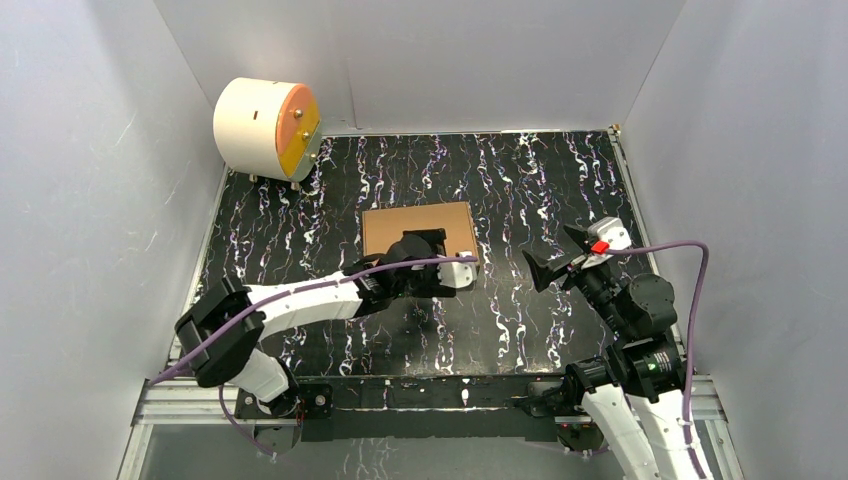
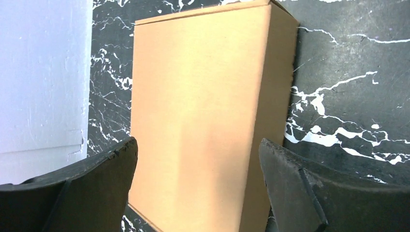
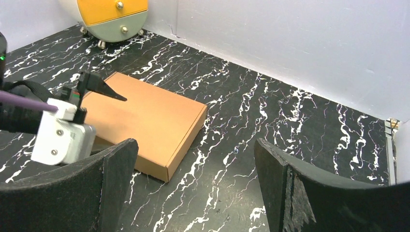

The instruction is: Fold the paper box

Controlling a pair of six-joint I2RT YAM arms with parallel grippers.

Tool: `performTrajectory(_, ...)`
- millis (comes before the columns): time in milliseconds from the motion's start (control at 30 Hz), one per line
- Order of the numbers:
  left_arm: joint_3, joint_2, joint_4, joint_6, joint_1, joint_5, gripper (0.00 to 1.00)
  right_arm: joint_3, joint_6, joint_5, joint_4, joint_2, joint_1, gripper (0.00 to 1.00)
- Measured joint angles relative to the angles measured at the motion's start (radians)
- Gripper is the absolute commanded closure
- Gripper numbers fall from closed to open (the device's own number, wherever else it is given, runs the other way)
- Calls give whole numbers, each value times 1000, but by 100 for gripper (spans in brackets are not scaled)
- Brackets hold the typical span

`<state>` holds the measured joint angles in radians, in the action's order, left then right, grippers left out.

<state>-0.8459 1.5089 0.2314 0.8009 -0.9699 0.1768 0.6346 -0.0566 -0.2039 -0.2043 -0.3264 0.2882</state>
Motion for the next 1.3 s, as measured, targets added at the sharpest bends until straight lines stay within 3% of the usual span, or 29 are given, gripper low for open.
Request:
performTrajectory(267,-8,-92,-80,-152,-16,-27,2,-12,0,18,4,18,0,1)
performTrajectory(433,-117,-87,-202,-335,-1,-1,2,-12,0,27,4,18,0,2)
performTrajectory(567,-181,-86,-241,-502,104,-2,2,-12,-1,46,3,18,0,1)
performTrajectory(833,-173,-139,-327,-819,387,-30,2,-12,-5,83,-8,8,0,1)
performTrajectory(1100,-50,-449,-381,-1098,603,-12,2,-12,-12,156,-28,2,0,1)
performTrajectory(1300,23,-714,-466,-1165,637,113,2,-14,-19,267,-29,19,0,1)
